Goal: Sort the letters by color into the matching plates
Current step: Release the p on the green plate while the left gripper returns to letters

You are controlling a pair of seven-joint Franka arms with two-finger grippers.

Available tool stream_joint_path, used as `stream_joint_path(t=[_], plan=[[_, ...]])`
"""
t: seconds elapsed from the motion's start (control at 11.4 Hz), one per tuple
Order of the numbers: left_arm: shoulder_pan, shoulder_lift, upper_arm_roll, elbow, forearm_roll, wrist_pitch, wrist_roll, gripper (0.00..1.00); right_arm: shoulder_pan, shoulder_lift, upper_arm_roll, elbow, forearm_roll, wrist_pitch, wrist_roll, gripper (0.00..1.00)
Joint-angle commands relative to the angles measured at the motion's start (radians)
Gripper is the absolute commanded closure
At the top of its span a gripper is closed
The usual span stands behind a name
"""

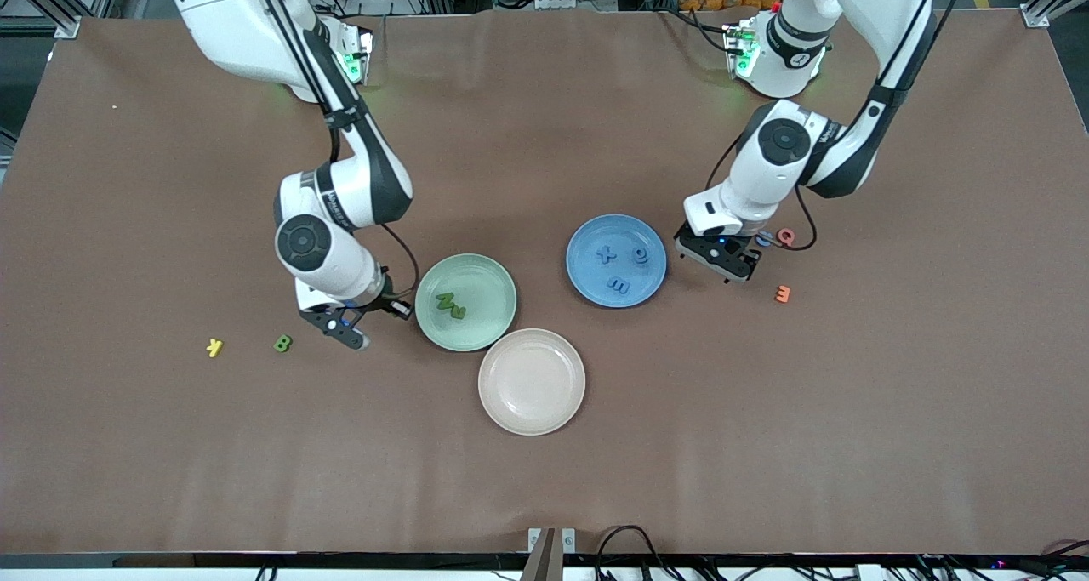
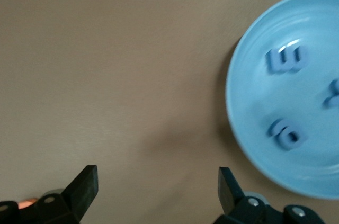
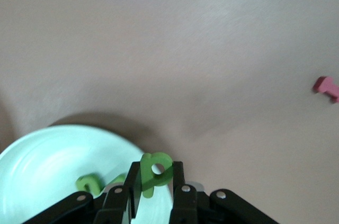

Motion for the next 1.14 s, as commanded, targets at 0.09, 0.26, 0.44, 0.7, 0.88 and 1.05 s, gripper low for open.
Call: stream_joint_path(t=[0.09, 0.26, 0.44, 0.7, 0.88, 1.05], plan=[[0.077, -0.023, -0.018, -0.032, 0.011, -0.014, 0.247, 0.0, 0.068, 0.012, 0.003, 0.034, 0.007, -0.019, -0.055, 0.81], [0.088, -0.023, -0.02, -0.052, 0.011, -0.014, 0.372, 0.0, 0.105, 0.032, 0.003, 0.055, 0.008, -0.024, -0.052, 0.81], [0.096, -0.026, -0.02, -0.09, 0.011, -0.014, 0.397, 0.0, 0.131, 0.057, 0.003, 0.083, 0.01, -0.036, -0.051, 0.78], [0.136, -0.028, -0.055, -0.117, 0.011, -0.014, 0.443, 0.0, 0.146, 0.072, 0.004, 0.097, 0.011, -0.042, -0.046, 0.35], [0.168, -0.032, -0.055, -0.124, 0.011, -0.012, 0.539, 0.0, 0.143, 0.069, 0.003, 0.097, 0.01, -0.04, -0.052, 0.0], [0.196, -0.037, -0.057, -0.137, 0.011, -0.012, 0.625, 0.0, 0.134, 0.062, -0.002, 0.097, 0.004, -0.04, -0.057, 0.0]])
